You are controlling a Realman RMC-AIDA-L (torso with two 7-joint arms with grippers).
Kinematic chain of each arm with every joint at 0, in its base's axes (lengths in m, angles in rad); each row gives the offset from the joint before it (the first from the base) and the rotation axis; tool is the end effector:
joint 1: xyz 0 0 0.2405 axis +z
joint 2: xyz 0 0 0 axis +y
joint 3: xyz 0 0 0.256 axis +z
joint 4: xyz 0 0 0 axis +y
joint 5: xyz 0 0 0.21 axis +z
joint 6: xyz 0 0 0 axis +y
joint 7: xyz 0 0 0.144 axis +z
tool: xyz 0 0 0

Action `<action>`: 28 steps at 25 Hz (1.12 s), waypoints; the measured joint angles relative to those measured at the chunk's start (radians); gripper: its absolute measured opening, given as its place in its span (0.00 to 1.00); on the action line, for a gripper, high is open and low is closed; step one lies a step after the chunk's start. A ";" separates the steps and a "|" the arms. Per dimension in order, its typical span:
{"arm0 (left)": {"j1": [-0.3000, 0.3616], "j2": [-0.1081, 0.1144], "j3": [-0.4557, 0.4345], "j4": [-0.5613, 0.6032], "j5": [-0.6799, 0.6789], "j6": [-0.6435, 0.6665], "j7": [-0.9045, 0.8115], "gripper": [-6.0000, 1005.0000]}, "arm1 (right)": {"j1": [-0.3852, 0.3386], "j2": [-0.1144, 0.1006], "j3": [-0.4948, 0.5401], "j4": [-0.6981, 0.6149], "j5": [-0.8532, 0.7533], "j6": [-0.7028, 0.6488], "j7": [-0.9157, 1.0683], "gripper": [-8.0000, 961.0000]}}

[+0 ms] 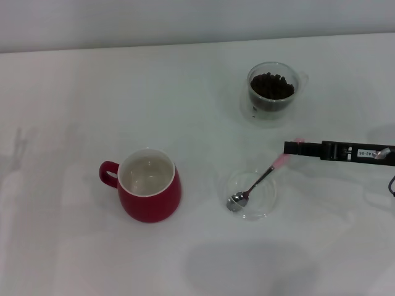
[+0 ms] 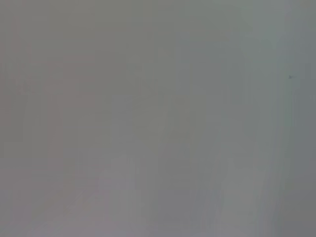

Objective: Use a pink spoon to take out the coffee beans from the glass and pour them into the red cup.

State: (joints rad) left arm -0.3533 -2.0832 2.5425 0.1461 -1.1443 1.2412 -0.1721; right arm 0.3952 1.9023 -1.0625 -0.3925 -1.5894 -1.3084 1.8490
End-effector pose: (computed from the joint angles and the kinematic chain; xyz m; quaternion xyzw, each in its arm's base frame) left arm -0.3534 0.2955 -0.0115 -0.6600 -0.2713 -0.3030 0.6317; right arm 0.3436 0.3040 0.0101 -0.7853 0.5506 0.2467 0.1386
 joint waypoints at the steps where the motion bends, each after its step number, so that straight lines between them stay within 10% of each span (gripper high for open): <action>1: 0.000 0.000 0.000 0.000 0.000 0.001 0.000 0.80 | 0.002 0.002 -0.001 0.001 -0.005 0.010 0.000 0.30; 19: 0.000 0.000 0.005 0.004 0.006 0.008 -0.001 0.80 | -0.014 0.019 0.036 -0.064 -0.006 0.164 -0.086 0.44; 28: 0.000 0.000 0.000 0.004 0.003 0.008 -0.001 0.80 | -0.026 0.095 0.388 -0.064 0.007 0.159 -0.367 0.67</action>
State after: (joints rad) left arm -0.3529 -2.0831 2.5425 0.1503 -1.1417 1.2489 -0.1734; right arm 0.3694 1.9975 -0.6749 -0.4569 -1.5825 -1.1492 1.4822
